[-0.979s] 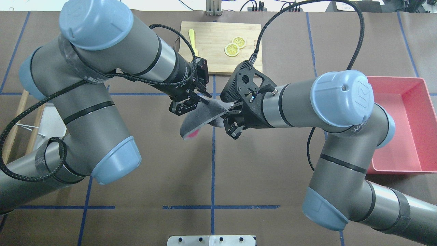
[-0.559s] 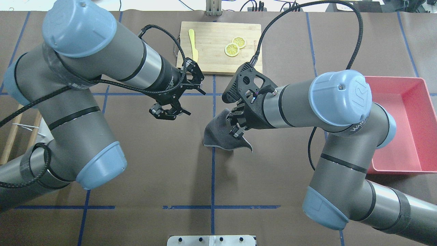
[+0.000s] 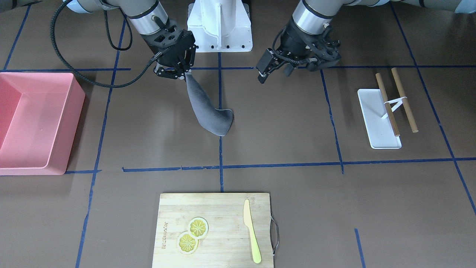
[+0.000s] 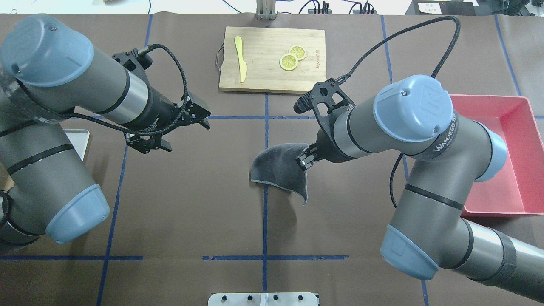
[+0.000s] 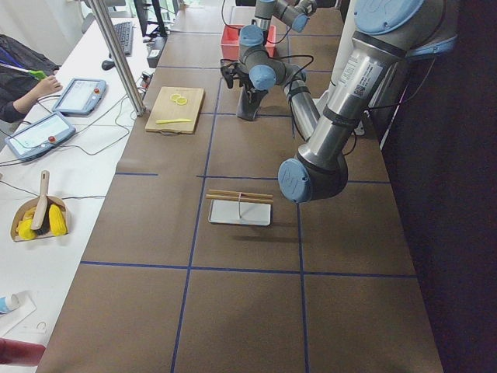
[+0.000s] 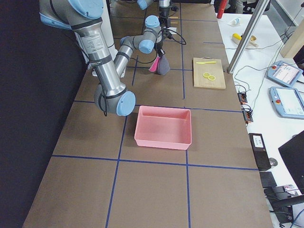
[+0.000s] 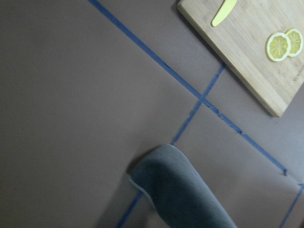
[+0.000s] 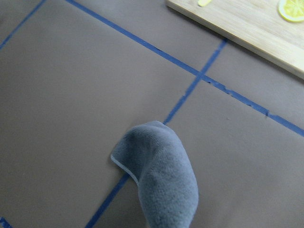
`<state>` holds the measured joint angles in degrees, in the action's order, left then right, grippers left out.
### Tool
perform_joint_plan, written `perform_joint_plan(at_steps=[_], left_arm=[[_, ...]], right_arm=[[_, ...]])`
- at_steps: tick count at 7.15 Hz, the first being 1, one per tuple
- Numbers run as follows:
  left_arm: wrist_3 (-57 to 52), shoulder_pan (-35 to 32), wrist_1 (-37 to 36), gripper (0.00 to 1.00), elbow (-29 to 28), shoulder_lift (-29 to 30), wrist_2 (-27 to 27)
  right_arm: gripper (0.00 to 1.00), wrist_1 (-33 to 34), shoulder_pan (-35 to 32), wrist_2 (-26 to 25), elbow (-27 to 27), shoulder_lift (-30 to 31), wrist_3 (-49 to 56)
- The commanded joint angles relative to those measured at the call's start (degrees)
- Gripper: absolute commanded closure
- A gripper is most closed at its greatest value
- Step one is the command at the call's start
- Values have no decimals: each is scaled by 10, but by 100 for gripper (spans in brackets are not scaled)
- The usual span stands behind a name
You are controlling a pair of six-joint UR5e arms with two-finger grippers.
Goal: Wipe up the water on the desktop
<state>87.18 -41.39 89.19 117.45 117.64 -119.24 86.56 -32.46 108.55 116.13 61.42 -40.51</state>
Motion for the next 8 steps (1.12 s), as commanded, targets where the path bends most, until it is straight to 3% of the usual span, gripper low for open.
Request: perform_joint_plan(at_steps=[1,2,4,5,7,8], left_arm=[[-267,-37,-89,0,41,-69,0],[-400,-71,-114,0,49,-109,0],[-594,-173,-114,0,45,-192,-5],[-678,-238,-114,0,32,-224,-49],[-875,-384,-105,0,-83,-268,-164],[-938,-438,-100,0,-152,-269,-167]], right_arm=[[100,101,-25,12,8,1,-88],[100,145,-43,40,8,3,-88],[100,149,-53,44,7,18,-107],[100,147,-63,43,6,25,-145],[100,143,-67,41,3,27,-160],[100,142,-67,41,7,41,-161]])
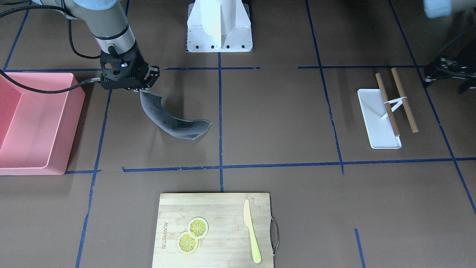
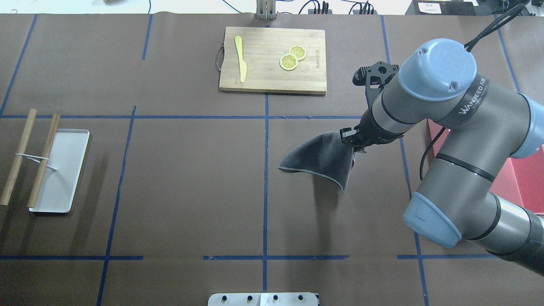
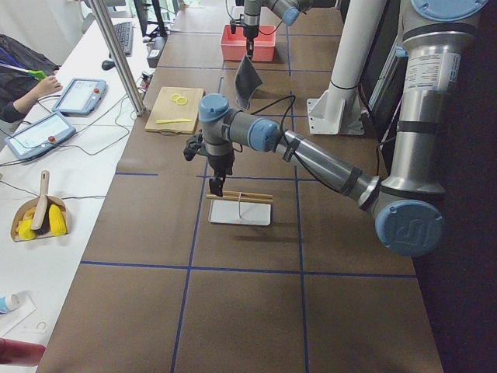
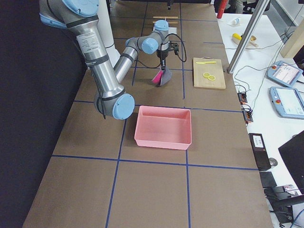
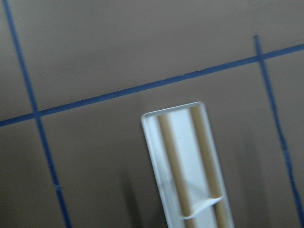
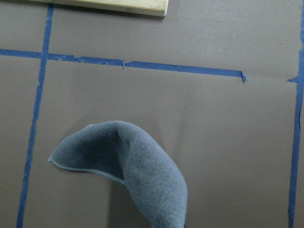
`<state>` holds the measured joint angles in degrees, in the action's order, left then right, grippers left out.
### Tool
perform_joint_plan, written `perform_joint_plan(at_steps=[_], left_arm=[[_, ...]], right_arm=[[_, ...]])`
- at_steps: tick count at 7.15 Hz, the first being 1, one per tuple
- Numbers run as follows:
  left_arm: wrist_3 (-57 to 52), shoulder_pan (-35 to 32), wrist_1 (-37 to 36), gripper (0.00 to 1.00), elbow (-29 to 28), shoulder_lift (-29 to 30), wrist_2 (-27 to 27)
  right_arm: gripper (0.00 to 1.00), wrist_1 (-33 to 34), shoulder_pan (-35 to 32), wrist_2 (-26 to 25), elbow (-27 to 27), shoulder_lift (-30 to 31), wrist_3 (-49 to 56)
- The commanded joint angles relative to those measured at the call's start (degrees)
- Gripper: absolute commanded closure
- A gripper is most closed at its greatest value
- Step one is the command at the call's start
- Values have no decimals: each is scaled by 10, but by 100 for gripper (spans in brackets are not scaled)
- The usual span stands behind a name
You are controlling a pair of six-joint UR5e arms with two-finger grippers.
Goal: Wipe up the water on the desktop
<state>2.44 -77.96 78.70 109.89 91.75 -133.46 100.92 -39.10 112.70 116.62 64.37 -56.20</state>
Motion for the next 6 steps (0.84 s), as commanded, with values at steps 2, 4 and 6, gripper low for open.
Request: perform_joint_plan(at_steps=[2,4,6], left_arm=[[-161,-118,63,0,-164,-10,-26],[-157,-119,63,0,-166,-11,-26],[-155,-119,66,0,-160,-19,-26]], right_arm=[[100,-2,-3,-4,28,54,-4],[100,-1,-4,-21,78,146,-3],[100,0,-4,-31,87,178,-3]])
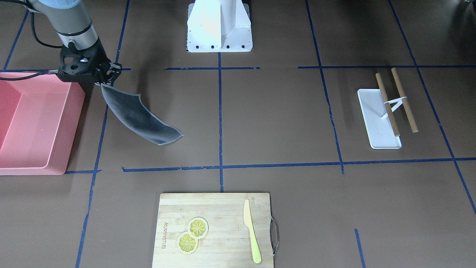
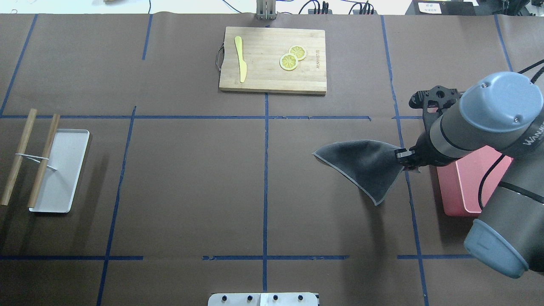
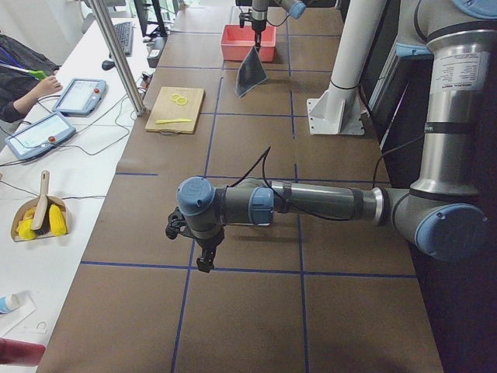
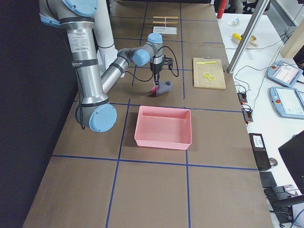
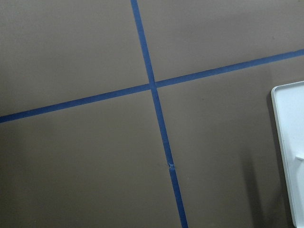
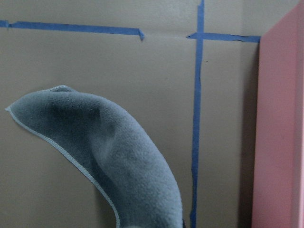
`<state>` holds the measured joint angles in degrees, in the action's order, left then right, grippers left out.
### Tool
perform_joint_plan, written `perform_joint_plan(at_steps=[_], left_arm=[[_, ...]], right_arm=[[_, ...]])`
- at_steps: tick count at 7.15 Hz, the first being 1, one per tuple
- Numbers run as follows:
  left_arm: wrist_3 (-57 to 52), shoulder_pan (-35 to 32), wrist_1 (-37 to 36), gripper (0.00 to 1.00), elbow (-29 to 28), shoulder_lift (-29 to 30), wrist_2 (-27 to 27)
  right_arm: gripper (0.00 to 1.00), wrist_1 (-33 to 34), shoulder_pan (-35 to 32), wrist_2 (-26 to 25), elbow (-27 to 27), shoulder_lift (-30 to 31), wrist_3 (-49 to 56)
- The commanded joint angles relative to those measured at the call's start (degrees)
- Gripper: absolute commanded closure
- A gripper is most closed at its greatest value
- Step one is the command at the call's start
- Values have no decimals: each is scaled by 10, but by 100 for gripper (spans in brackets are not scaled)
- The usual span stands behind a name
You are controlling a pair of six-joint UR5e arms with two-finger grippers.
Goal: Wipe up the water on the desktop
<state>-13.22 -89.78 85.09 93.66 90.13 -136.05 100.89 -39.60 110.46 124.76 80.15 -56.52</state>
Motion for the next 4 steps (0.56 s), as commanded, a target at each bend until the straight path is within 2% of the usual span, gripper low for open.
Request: perform_joint_plan(at_steps=[1,4], left_arm=[[2,0,2,0,3,-3,0],[3,0,2,0,3,-3,-1]], right_arm=[[100,-2,25,-23,-13,2,-9],[100,-3,114,-59,-169,-208,-143]])
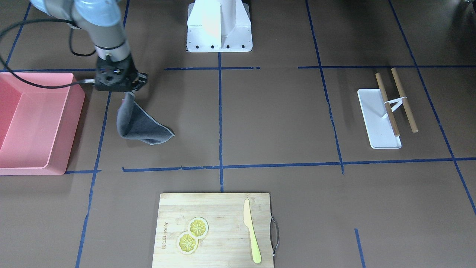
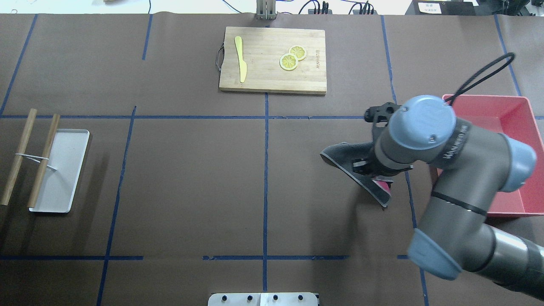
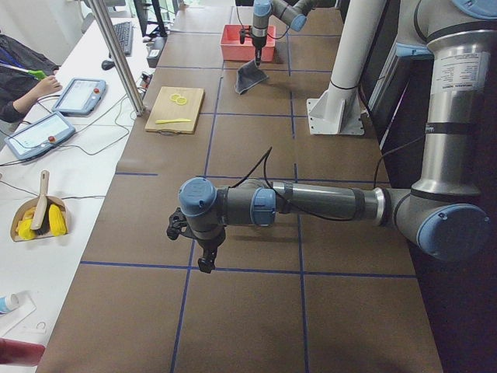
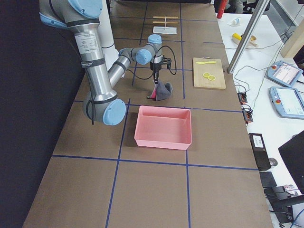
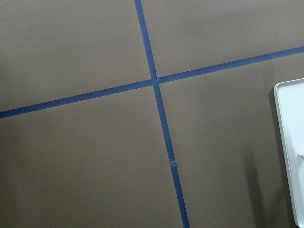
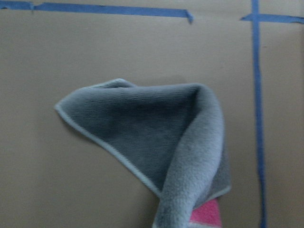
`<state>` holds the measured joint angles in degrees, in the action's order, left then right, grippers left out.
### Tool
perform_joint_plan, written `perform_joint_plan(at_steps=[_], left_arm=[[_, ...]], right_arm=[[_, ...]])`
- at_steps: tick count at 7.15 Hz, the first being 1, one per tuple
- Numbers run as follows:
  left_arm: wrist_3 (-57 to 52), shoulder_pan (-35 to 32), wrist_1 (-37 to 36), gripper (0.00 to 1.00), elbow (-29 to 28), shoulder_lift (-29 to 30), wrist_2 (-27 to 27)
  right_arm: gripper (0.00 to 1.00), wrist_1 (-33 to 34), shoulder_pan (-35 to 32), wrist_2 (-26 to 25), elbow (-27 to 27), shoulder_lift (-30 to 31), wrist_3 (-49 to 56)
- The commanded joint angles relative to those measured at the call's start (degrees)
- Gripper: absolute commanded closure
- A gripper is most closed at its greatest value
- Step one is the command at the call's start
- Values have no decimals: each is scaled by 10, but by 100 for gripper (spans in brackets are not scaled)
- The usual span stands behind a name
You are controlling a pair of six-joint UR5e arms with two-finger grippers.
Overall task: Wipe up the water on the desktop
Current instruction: 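Wipe the table with the cloth in the right gripper, sweeping toward the center and back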
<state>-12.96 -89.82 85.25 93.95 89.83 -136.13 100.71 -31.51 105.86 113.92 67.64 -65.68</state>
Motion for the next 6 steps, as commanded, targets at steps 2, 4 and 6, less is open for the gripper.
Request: perform_joint_plan(at_steps=[2,4,6], left_arm=[[0,0,0,0,0,0,0],[0,0,0,0,-1,0,0],[0,0,0,0,-2,1,0]], right_arm=[[100,-62,72,-36,-173,-204,-143],[100,-123,98,-59,-229,-259,-199],[100,-119,97,-58,-223,-235,-195]])
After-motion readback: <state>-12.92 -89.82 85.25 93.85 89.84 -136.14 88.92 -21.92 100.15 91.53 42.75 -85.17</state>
